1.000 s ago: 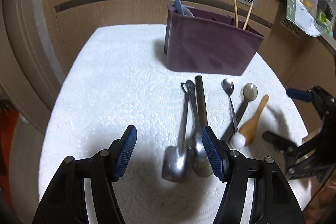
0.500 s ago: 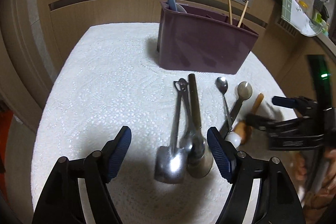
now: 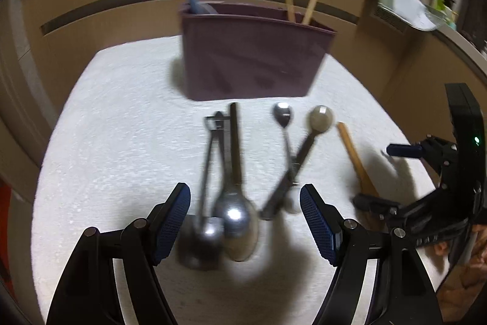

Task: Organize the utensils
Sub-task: 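Grasp the white-handled spoon with the left gripper while the right gripper grasps the wooden spoon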

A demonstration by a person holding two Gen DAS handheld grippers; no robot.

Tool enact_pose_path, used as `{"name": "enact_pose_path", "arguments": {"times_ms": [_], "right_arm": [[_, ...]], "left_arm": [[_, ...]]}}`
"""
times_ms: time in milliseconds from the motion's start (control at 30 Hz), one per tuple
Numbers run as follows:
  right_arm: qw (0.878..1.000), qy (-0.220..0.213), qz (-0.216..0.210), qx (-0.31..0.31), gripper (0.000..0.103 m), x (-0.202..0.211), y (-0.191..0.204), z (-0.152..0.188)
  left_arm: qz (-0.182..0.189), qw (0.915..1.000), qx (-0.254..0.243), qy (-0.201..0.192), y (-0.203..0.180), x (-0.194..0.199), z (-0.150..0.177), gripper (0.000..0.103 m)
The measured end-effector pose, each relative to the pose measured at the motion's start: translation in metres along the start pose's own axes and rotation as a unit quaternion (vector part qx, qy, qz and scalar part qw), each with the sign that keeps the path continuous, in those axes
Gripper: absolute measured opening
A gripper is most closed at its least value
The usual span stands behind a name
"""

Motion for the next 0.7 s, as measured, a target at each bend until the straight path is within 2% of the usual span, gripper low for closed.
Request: {"name": "enact_pose_path", "arguments": {"times_ms": [33,67,100,133,200,267,333,433,500,567,700], "right_arm": [[1.0,-0.004,0.014,-0.002,0.1,0.003,-0.003,0.003],[1.0,-0.01,0.028,-0.002,0.1,0.007,-0.005,0.006],[0.999,-0.015,0.041,0.0,0.099,0.011,-0.006,0.008],[0.999,-0.019,0.051,0.004,0.095,0.015,-0.006,0.01],[0.998,-0.028,0.053,0.001,0.081,0.024,-0.006,0.013],[0.999,-0.029,0.041,-0.014,0.059,0.026,-0.01,0.016],[0.999,-0.026,0.021,-0.029,0.05,0.025,-0.014,0.019],[0.998,-0.028,0.011,-0.047,0.05,0.024,-0.028,0.021],[0.998,-0.031,0.001,-0.057,0.05,0.022,-0.029,0.024],[0.997,-0.035,-0.006,-0.064,0.05,0.023,-0.028,0.027],[0.996,-0.041,-0.03,-0.072,0.043,0.025,-0.025,0.027]], "left_arm": [[0.006,0.9999,-0.009,-0.003,-0.006,0.001,0.003,0.071],[0.012,0.9996,-0.023,-0.007,-0.014,0.002,0.007,0.061],[0.014,0.9994,-0.03,-0.008,-0.019,0.002,0.009,0.056],[0.018,0.999,-0.04,-0.007,-0.024,0.001,0.012,0.051],[0.023,0.9983,-0.053,-0.004,-0.033,-0.002,0.017,0.048],[0.012,0.9978,-0.065,0.0,-0.04,-0.008,0.02,0.044],[-0.007,0.9975,-0.07,0.006,-0.042,-0.016,0.022,0.038],[-0.015,0.9979,-0.061,0.018,-0.04,-0.024,0.021,0.034],[-0.031,0.9972,-0.068,0.01,-0.04,-0.024,0.021,0.033],[-0.029,0.997,-0.071,0.012,-0.042,-0.024,0.021,0.023],[-0.029,0.9962,-0.082,0.002,-0.044,-0.02,0.02,0.023]]}}
Point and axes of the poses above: each gripper's, at about its wrist camera, not at the fingertips, and x roughly against the way its jaws point, y to its left, z to its underside, the point moved 4 cm from there along -x, roughly the way its jaws point, and after that the axes turned 14 degrees about x, right-handed, at the moved point
